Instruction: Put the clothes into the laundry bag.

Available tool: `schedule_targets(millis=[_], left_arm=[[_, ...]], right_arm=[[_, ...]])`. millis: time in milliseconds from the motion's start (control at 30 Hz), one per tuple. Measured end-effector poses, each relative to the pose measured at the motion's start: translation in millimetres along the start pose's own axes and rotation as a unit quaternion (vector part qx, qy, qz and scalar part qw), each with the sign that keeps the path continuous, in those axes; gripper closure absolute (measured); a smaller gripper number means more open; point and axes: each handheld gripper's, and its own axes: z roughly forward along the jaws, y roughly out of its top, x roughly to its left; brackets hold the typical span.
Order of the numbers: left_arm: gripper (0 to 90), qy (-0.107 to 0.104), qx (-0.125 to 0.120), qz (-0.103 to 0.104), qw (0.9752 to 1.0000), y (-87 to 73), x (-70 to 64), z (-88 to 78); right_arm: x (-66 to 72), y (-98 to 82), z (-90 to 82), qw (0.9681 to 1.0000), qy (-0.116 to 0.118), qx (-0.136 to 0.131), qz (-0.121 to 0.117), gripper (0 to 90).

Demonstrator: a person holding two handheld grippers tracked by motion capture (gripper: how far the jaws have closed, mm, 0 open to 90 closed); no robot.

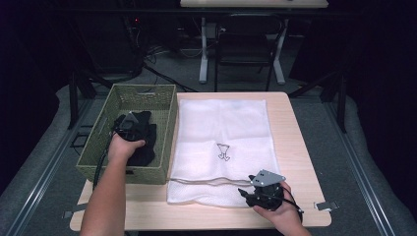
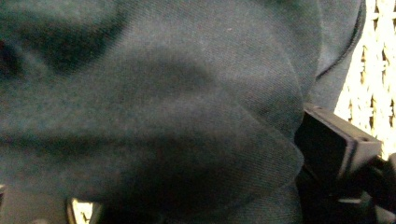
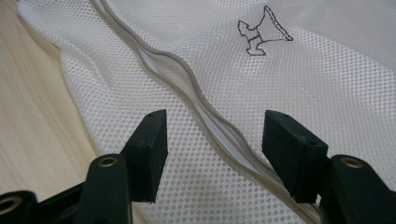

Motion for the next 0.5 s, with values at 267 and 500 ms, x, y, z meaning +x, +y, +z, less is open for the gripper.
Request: schedule_targets(millis=[267,500], left_arm=[[25.2,0.003,-0.003,-0.003,1.0,-0.9,2.5,-3.1],[37.7,-0.01,-0.009,-0.013,0.9998,-1.7,8.0,-6.8]], right_arm=[[0.2,0.0,0.1,1.0,0.001,0.001,-0.001,40.7],[-0.1,-0.2,-0.3,1.0,0.0,0.001,0.001,40.7]])
